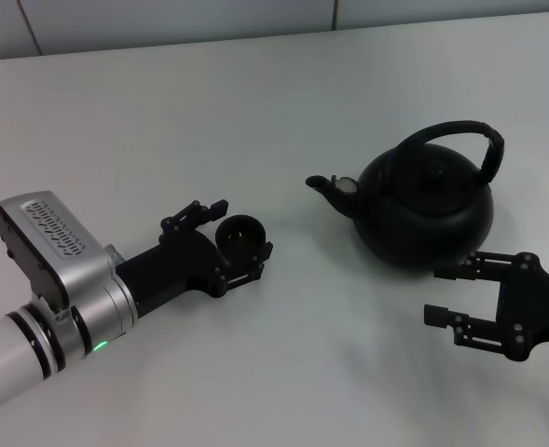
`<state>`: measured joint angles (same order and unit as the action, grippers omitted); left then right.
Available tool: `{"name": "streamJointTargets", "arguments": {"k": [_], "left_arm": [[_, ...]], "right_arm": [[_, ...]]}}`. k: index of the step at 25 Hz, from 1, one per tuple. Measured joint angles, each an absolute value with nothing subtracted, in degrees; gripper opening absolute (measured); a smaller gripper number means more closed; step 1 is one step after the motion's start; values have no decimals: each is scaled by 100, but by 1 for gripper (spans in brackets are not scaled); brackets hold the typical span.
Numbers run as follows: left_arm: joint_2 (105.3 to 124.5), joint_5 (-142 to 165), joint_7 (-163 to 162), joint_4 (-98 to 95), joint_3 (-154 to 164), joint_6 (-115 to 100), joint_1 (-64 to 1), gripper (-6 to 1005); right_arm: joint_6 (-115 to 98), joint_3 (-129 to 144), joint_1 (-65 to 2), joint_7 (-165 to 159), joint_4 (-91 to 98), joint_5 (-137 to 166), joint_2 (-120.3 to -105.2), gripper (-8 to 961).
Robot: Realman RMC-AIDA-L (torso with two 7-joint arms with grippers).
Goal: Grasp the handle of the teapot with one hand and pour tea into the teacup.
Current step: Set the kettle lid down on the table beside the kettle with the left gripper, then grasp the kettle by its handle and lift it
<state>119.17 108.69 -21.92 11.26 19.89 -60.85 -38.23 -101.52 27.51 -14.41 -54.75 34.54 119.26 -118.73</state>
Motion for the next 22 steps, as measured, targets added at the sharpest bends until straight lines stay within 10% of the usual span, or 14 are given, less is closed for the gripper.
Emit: {"name": "streamJointTargets", "arguments": {"k": [8,22], "left_arm": [[11909,10868,-2189,1096,1952,-6467,-3742,852],[11706,10864,-4141,-1755,2253,-10151,-1670,852]], "right_arm": [[-10152,2751,-1439,-5476,3454,11926,-11873,596],[-10162,2647,-1500,-5502,3462,11923,-11884,595]]}}
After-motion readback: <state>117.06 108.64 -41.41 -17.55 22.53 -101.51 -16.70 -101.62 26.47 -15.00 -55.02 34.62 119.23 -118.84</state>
